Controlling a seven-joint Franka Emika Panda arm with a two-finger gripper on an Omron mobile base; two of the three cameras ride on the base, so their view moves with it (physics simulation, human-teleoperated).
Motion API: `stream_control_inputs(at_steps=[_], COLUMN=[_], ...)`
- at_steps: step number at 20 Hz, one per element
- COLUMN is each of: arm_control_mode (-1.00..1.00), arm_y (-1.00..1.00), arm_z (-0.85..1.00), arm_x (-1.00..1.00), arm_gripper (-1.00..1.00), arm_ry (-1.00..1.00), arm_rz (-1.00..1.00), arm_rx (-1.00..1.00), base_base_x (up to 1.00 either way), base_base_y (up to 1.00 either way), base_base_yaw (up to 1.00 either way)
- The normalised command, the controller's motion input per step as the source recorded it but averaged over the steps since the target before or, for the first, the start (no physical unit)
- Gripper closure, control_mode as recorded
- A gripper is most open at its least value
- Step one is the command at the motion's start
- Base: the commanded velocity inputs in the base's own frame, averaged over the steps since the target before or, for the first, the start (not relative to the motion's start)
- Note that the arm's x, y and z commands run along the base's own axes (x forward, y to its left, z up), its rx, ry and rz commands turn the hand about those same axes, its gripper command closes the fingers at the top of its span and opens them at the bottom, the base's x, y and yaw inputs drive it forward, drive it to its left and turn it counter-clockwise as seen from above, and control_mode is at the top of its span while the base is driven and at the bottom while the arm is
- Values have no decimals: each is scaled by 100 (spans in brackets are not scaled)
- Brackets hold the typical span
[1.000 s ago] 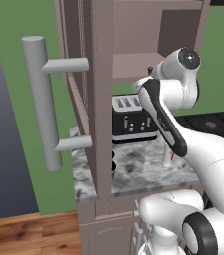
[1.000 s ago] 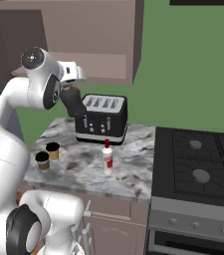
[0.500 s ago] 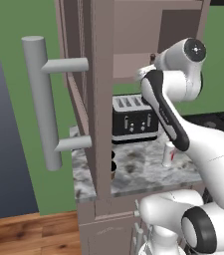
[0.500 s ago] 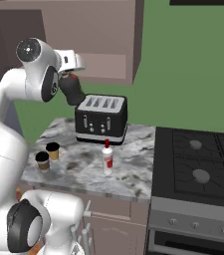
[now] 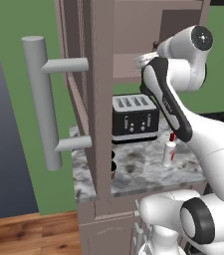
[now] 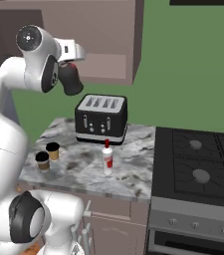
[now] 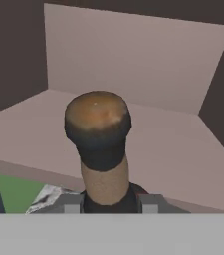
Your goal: Sort all alcoholic drinks to one cabinet, and non-alcoholic drinks to the other.
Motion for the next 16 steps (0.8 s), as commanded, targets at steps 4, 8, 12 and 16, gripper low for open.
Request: stream_control_inputs(at_steps=[4, 8, 12, 16], arm_control_mode=[-100, -100, -100, -100], arm_y=[-11, -14, -13, -10], arm_z=[5, 0, 7, 16], arm_x=[0, 2, 2, 0], arm_gripper=[100, 100, 100, 100], arm_ry=[-2, -6, -8, -5], arm_rz=[0, 0, -2, -3], arm_rx=[5, 5, 4, 3], base_base_x=[0, 0, 0, 0], base_base_y=[0, 0, 0, 0], base_base_yaw=[0, 0, 0, 0])
